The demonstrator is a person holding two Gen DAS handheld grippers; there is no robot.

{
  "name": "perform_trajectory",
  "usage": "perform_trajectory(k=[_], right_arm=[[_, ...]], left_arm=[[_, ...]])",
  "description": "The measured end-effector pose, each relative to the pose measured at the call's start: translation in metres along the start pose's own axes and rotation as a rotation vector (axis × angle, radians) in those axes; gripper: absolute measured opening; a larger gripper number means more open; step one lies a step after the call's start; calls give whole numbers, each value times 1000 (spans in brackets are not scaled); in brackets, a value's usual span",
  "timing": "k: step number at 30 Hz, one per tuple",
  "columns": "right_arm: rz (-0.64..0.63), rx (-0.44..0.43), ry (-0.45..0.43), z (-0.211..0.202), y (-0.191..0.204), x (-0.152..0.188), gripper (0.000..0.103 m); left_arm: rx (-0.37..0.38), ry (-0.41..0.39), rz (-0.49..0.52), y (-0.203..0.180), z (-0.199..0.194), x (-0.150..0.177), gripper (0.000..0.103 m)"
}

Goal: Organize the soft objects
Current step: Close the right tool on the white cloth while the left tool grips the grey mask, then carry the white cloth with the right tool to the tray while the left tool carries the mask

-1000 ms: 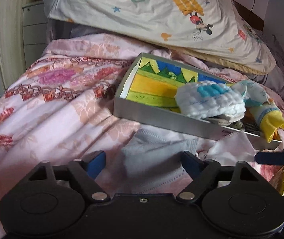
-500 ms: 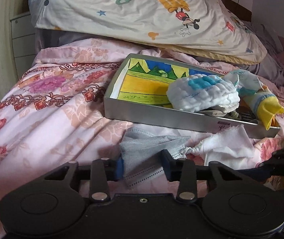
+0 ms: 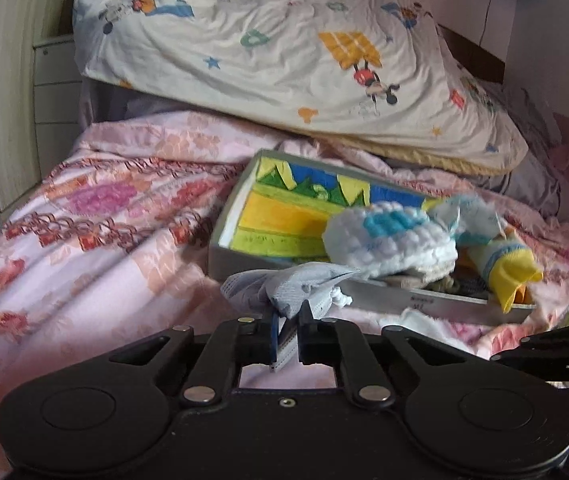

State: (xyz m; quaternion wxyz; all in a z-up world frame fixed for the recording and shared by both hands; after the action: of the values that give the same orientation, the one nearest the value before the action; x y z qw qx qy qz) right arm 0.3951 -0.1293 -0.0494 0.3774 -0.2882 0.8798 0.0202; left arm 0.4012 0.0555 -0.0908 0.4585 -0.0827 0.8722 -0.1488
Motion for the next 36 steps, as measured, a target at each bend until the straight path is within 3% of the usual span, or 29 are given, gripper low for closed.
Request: perform_trajectory(k=[8,14,22,30,36], right_arm=[[19,52,-121,-26,-10,-15,0],[28,88,-200,-47,-18,-30,0],[38,140,-311,-76,-35,-55,0],[112,173,-443,-85,-77,-119,0],[206,184,-420,-52,-101,-139,0]], left_arm=[[20,-109,-39,-3,-20,-25,8],[35,-142,-26,-8,-24,-32,8],[73,-138,-20,-7,-14,-36,8],[78,-160,-100,-6,21,-67,9],[103,-117,-137,-17,51,-73,9]])
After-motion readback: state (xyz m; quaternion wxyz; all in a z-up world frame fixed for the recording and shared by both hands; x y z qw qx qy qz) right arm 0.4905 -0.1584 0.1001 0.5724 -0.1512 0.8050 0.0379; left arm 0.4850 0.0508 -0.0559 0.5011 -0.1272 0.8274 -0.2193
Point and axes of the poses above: each gripper's, at about its wrist camera, not at the fingertips, and z roughly the way its jaws point, y to its left, x to its underside, the point moved 2 cm from there along z, roughly the way its jaws point, and after that the axes turned 11 degrees about -z, right-handed, at the moved point
